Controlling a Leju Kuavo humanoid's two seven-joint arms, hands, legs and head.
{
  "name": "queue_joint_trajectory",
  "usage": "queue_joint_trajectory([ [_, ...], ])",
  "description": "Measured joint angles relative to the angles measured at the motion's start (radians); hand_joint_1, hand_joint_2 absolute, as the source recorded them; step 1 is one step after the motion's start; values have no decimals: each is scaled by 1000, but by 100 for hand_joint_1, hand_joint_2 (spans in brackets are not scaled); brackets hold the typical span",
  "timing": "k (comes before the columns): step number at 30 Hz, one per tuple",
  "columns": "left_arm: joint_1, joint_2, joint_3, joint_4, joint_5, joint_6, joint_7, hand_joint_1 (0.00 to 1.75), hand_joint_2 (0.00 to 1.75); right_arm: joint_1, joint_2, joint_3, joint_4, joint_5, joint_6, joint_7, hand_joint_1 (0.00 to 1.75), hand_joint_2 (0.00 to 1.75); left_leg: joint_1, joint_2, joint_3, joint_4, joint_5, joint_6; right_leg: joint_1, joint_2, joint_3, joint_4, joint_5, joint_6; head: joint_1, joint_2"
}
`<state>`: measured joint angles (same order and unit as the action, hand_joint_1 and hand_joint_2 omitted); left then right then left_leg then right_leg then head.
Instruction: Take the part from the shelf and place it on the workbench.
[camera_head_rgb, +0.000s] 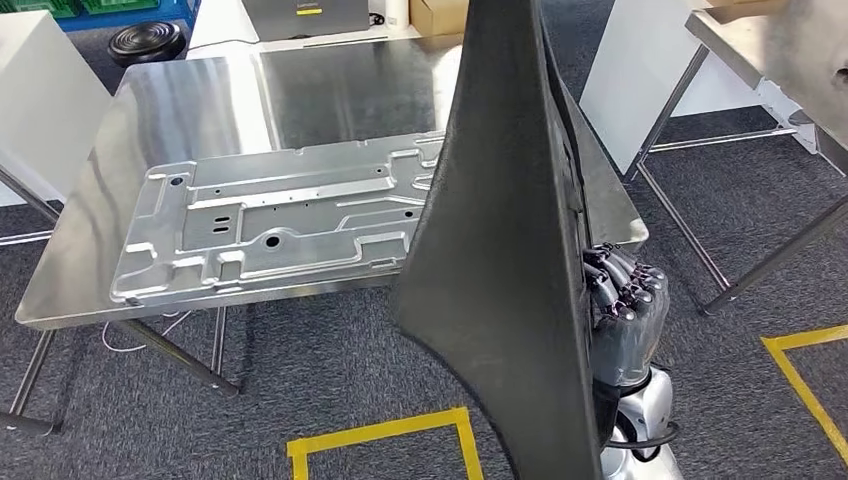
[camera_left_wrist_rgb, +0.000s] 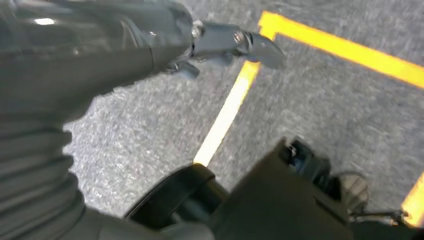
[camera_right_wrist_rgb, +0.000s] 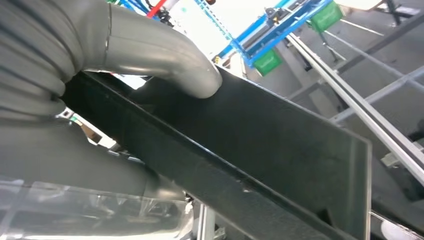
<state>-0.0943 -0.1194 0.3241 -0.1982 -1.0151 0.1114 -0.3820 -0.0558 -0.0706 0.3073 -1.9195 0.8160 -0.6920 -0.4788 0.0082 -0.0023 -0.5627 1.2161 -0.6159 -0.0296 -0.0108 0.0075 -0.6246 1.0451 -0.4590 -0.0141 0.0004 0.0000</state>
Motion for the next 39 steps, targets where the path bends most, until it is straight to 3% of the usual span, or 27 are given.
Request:
queue_joint_trajectory([
  [2,-6,0,0,0,1,1,-3,0,175,0,0,0,0,1,0,0,169,175,1,0,-76,107,-50,-4,0,0,18,0,-16,-3,-11,0],
  [3,-8,0,0,-1,2,1,-4,0,175,0,0,0,0,1,0,1,169,175,1,0,-96,121,-58,-5,0,2,30,0,-25,-2,-15,0],
  [4,-10,0,1,-1,2,1,-4,0,175,0,0,0,0,2,0,1,169,175,1,0,-100,100,-40,-4,-1,3,43,0,-35,0,-19,0],
  [6,-8,0,0,-1,2,1,-2,0,175,0,0,0,0,2,0,1,169,175,1,0,-79,-18,57,-3,-2,6,69,0,-56,6,-28,0],
  [8,-5,0,0,0,1,1,0,0,175,0,0,0,0,3,0,2,169,175,-1,1,-62,-119,119,4,1,7,82,1,-72,16,-36,0],
  [12,-5,0,1,0,1,1,-1,0,175,-2,-1,0,-1,17,0,11,169,175,-2,3,-46,-150,125,29,3,6,93,13,-81,37,-34,0],
  [14,-4,-1,1,0,0,1,-1,0,175,-9,-5,1,-1,38,0,30,169,175,3,2,-27,-159,120,40,1,4,62,73,-98,43,-28,0],
  [17,-2,0,1,0,0,0,-2,0,175,-29,-38,8,0,72,3,89,169,175,4,1,-13,-162,107,46,-2,3,-58,239,-153,51,-10,0],
  [18,-2,0,1,0,0,-2,-4,0,175,-43,-61,14,0,78,11,120,169,175,4,0,-7,-162,100,46,-2,3,-90,265,-156,53,-4,0],
  [19,-1,0,1,0,0,-3,-6,0,175,-63,-87,20,0,81,24,153,169,175,4,-1,2,-162,94,45,-2,2,-104,257,-141,53,1,0],
  [22,1,0,1,0,2,-9,-17,0,175,-140,-174,33,2,73,91,225,169,175,5,-2,39,-162,69,37,-1,-1,-69,86,-11,53,15,0],
  [24,1,0,1,0,4,-14,-24,0,175,-185,-217,38,6,71,131,242,169,175,4,-2,51,-165,56,26,4,-4,-49,17,28,46,21,0],
  [28,-1,0,1,0,5,-19,-32,0,175,-267,-288,48,18,83,190,255,169,175,0,0,52,-149,50,8,3,-4,-36,9,29,23,10,0],
  [30,-2,0,1,0,6,-20,-35,0,175,-303,-312,52,25,81,208,262,169,175,1,0,8,-64,19,5,0,-3,-29,5,25,15,-2,0],
  [33,-7,-1,1,0,8,-19,-37,0,175,-346,-340,58,43,65,239,274,169,175,-1,0,-89,97,-46,3,3,-3,-25,5,19,6,-19,0],
  [34,-9,-1,1,0,9,-19,-36,0,175,-360,-350,60,51,49,257,279,169,175,-1,0,-99,101,-38,5,5,-2,-23,5,18,5,-22,0],
  [35,-10,-1,1,0,10,-18,-35,0,175,-377,-360,61,60,29,279,283,169,175,-2,0,-92,69,-11,7,6,-1,-20,5,17,5,-25,0],
  [37,-9,-1,1,0,10,-19,-33,0,175,-416,-380,62,78,-20,330,291,169,175,-5,0,-49,-59,66,15,7,2,-16,5,17,6,-29,0],
  [39,-8,-1,1,0,12,-20,-32,0,175,-456,-398,63,105,-69,389,297,169,175,-10,-1,-22,-145,94,23,8,4,-17,6,18,12,-31,0],
])
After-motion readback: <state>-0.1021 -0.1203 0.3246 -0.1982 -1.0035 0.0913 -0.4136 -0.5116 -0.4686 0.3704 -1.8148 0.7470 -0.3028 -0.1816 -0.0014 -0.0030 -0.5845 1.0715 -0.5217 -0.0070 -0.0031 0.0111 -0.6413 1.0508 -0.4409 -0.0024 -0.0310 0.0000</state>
